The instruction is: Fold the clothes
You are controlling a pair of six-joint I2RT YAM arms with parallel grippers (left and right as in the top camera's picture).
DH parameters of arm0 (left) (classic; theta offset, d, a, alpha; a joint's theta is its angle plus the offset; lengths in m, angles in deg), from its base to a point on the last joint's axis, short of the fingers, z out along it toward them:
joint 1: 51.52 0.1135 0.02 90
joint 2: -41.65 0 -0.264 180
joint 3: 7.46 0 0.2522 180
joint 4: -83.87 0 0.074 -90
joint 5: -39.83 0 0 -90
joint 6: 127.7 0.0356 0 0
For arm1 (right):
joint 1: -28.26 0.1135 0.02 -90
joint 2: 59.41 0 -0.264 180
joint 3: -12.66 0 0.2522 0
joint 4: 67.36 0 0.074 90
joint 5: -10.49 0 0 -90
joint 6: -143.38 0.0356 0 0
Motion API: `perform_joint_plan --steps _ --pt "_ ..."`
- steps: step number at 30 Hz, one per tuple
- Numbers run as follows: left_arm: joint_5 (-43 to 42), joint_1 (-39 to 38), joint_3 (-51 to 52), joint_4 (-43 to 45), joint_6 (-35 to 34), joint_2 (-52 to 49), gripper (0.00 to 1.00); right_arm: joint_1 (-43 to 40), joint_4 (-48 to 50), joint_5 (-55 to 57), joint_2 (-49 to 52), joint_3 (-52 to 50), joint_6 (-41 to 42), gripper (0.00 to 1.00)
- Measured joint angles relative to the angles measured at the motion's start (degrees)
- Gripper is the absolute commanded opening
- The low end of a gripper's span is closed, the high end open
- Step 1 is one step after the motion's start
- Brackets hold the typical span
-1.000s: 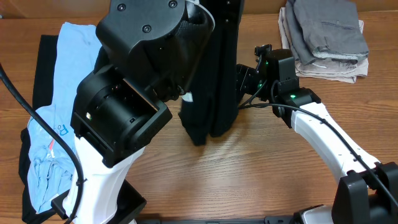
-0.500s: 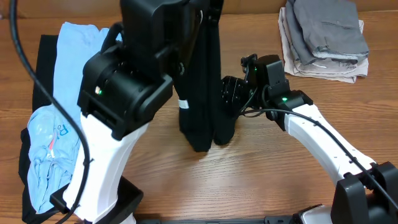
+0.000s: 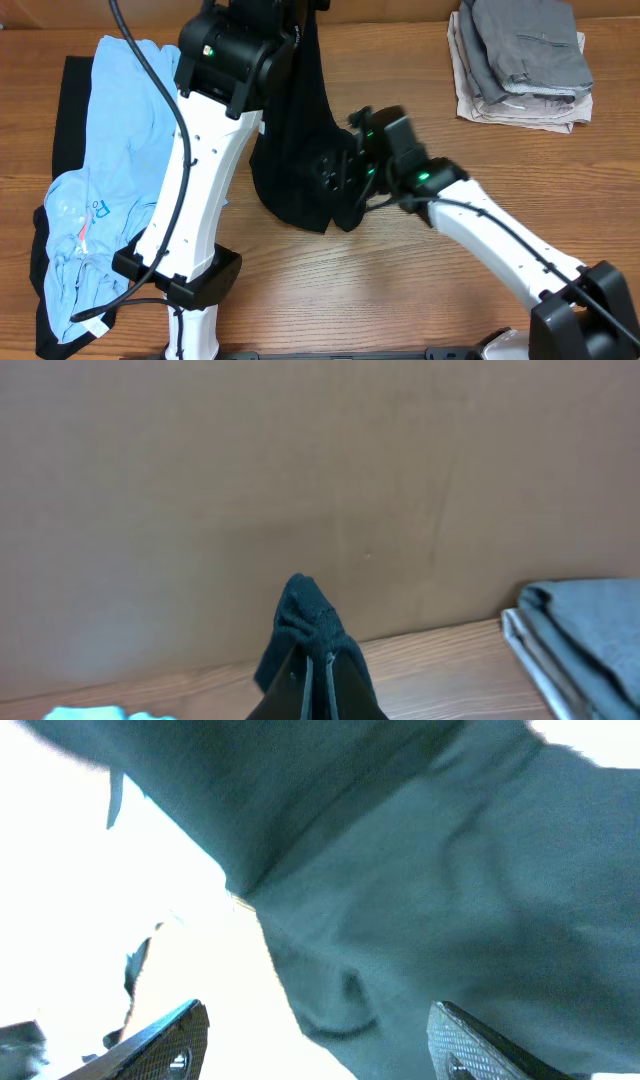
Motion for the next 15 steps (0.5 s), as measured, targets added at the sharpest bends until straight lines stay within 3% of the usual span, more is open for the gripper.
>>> perform_joint_plan --steps 5,15 --pt "-1.73 0.0 -0.15 1.22 -0.52 -0.13 0.04 5.31 -0.2 7.93 1.42 0.09 0.15 0.8" --pt "-2.19 0.61 -0.17 -0.48 -0.52 -0.13 0.04 2.01 -3.74 16.55 5.7 0.15 -4.81 0.84"
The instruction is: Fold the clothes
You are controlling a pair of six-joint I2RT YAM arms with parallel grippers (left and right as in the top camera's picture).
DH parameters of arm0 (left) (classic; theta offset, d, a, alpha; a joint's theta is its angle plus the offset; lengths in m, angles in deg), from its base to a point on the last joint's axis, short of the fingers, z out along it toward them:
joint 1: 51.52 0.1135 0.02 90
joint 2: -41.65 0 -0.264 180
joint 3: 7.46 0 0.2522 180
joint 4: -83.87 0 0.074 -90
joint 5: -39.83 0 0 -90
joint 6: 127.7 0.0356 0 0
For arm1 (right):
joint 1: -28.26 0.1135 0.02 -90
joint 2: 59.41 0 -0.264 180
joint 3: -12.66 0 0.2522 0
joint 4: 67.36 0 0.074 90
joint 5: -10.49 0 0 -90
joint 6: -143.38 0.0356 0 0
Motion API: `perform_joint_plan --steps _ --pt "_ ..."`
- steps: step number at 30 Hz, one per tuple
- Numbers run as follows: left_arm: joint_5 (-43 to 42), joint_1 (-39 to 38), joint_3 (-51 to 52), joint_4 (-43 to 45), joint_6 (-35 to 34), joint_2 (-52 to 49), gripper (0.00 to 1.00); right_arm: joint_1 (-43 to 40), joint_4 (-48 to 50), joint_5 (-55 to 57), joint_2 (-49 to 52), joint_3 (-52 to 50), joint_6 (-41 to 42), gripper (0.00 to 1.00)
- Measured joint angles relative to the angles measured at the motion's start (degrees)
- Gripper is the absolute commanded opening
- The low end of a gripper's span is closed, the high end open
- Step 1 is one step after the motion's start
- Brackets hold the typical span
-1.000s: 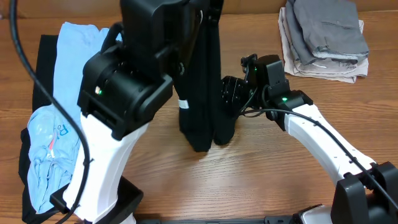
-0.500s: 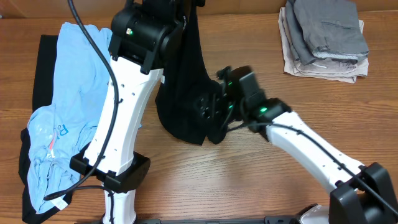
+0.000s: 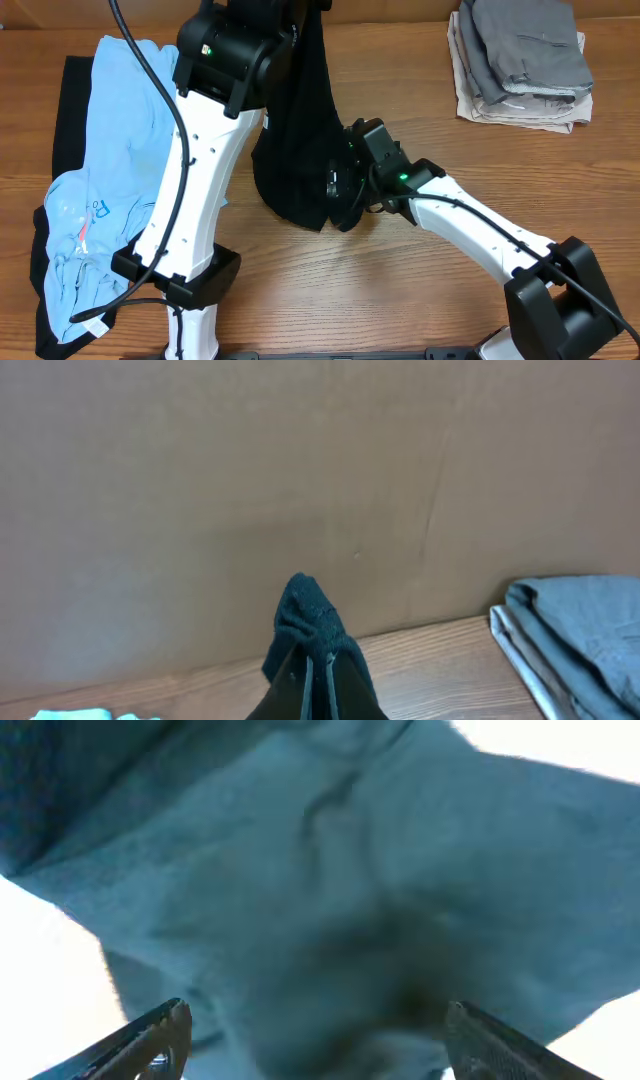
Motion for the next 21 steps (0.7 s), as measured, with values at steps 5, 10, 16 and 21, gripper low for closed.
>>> perform_joint_plan --steps 5,10,16,21 --pt "0.0 1.01 0.0 -1.03 -0.02 0.0 0.04 -1.38 -1.6 0.33 0.44 0.0 -4.42 0.83" --pt "-0.02 1.38 0.0 -2.91 -0.02 0.0 0.04 -0.94 -2.29 -1.7 1.81 0.0 -9.62 0.76" --pt "-0.02 1.36 0.0 -5.16 -0.02 0.0 0.04 -0.57 -3.8 -4.31 2.14 0.0 -14.4 0.64" --pt "0.0 1.38 0.0 -7.08 -0.02 -0.02 0.04 -0.44 -5.57 -6.32 3.67 0.02 -17.38 0.47"
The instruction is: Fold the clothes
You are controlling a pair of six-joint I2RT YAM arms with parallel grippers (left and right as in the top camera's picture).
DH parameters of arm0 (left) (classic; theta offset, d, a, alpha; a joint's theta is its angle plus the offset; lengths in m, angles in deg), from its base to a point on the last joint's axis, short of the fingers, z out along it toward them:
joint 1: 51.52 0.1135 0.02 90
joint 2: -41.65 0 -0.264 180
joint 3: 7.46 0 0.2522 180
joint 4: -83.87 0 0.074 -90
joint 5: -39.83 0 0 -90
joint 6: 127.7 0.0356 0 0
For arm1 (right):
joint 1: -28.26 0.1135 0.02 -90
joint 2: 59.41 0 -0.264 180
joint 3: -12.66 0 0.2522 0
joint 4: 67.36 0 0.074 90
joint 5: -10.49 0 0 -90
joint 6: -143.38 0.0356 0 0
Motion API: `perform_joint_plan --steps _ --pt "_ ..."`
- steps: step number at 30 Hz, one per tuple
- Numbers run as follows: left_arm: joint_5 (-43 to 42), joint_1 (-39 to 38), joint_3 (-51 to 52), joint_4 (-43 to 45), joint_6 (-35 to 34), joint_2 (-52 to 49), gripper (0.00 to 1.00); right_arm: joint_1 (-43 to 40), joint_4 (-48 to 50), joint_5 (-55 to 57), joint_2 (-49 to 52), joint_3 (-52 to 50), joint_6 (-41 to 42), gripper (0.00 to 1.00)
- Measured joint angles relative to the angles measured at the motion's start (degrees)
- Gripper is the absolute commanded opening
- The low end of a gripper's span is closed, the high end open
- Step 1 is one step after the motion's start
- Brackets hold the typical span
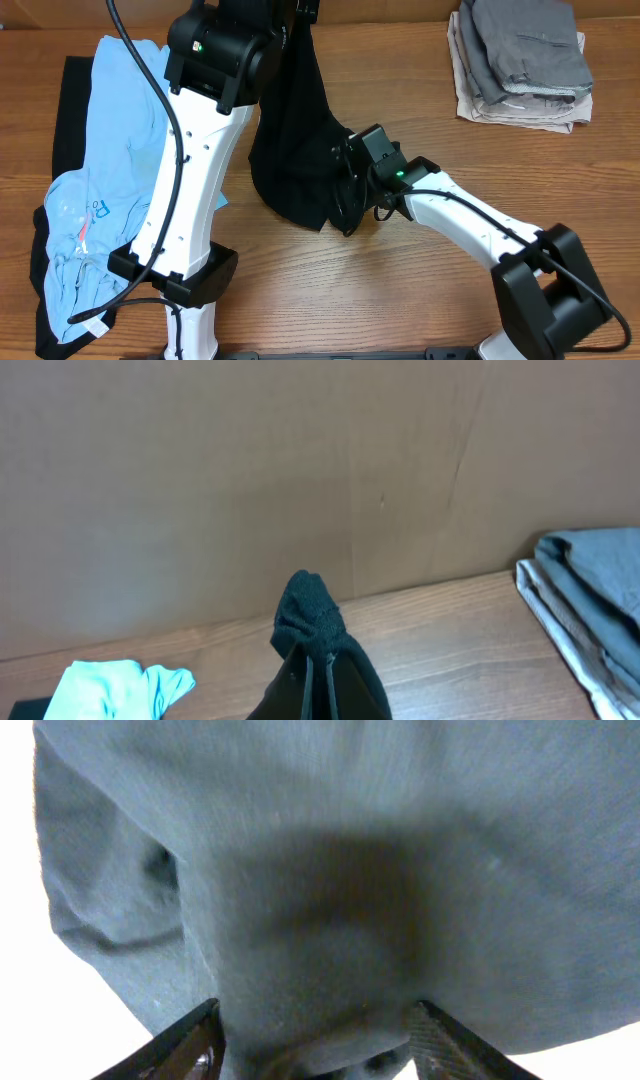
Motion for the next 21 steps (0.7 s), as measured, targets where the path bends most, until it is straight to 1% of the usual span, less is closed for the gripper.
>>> perform_joint_plan --steps 1,3,5,6,8,10,13,16,21 --pt "0.0 0.0 0.0 -0.26 0.0 0.02 0.04 0.15 -0.44 -0.24 0.57 0.0 -0.5 0.29" --pt "0.0 0.0 0.0 -0.85 0.0 0.02 0.04 0.44 -1.31 -0.7 1.55 0.0 -1.01 0.14" --pt "0.0 0.04 0.0 -1.44 0.0 0.02 0.04 0.63 -1.86 -1.07 1.9 0.0 -0.9 0.06" --pt "0.0 0.07 0.0 -1.77 0.0 0.02 0.04 0.66 -2.27 -1.27 1.88 0.02 -0.72 0.04" --pt "0.0 0.33 0.0 -2.25 0.0 0.04 0.04 0.55 -3.76 -1.46 1.77 0.44 0.42 0.04" --pt "0.0 0.83 0.0 -2.69 0.0 0.26 0.04 -0.15 -7.02 -1.68 1.05 1.31 1.51 0.04" --pt "0.0 1.97 0.0 -3.08 0.0 1.6 0.04 -2.73 -13.9 -1.86 -2.6 3.98 2.64 0.04" --pt "-0.02 2.95 0.0 -3.23 0.0 4.68 0.04 -7.02 -22.75 -1.84 -8.92 9.99 3.3 0.04" --pt "0.48 3.41 -0.13 -3.85 0.02 12.37 0.04 -13.33 -33.53 -1.51 -19.37 21.9 3.82 0.04"
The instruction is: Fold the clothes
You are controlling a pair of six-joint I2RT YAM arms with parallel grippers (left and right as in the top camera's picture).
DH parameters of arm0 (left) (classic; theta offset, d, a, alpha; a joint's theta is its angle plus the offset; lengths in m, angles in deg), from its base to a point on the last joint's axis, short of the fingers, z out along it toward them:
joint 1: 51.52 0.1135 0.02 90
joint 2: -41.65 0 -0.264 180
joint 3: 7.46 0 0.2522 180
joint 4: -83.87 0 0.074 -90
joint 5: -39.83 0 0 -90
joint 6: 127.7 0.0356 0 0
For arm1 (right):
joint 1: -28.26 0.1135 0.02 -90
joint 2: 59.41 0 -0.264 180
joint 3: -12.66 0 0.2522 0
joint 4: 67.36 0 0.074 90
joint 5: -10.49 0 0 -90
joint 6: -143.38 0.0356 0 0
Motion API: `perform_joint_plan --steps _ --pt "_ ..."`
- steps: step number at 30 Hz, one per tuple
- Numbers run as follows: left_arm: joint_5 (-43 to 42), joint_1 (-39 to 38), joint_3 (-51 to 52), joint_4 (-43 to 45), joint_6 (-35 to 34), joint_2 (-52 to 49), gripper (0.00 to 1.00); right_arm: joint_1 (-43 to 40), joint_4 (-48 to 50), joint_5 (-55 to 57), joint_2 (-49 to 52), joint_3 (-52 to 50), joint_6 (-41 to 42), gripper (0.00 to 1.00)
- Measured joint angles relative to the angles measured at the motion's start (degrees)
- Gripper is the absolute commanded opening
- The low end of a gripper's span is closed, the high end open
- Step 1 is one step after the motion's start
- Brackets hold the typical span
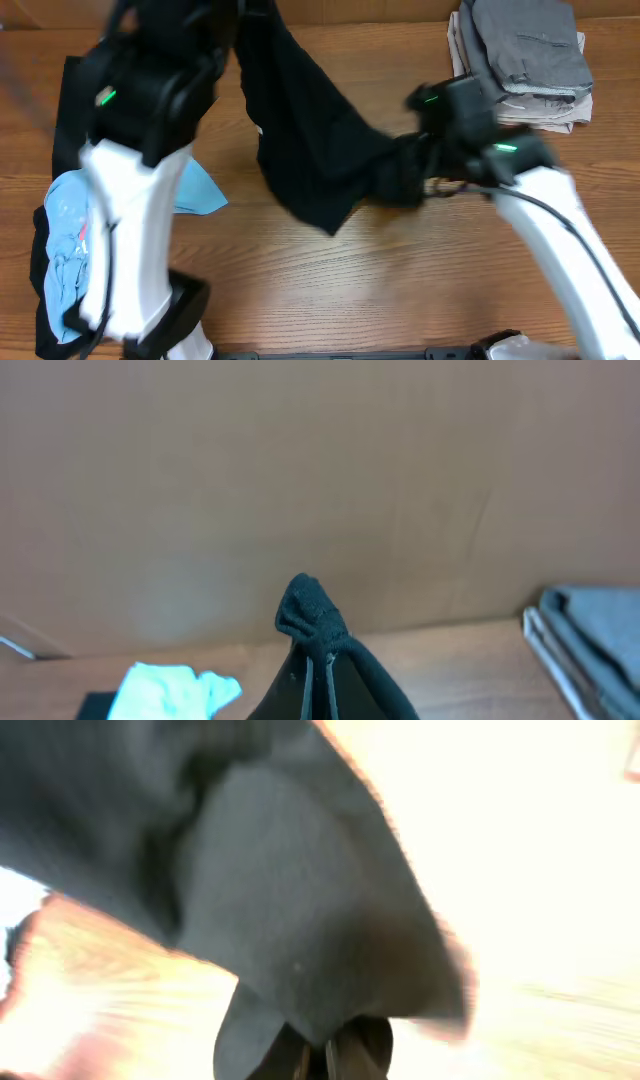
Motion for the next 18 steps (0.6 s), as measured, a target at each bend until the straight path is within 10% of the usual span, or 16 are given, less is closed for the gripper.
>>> perform_joint_plan --steps 18 --pt "15.78 0.0 -0.98 -15.69 -0.02 11.52 0.04 -4.11 -26.05 0.07 -10.25 13.66 6.32 0.04"
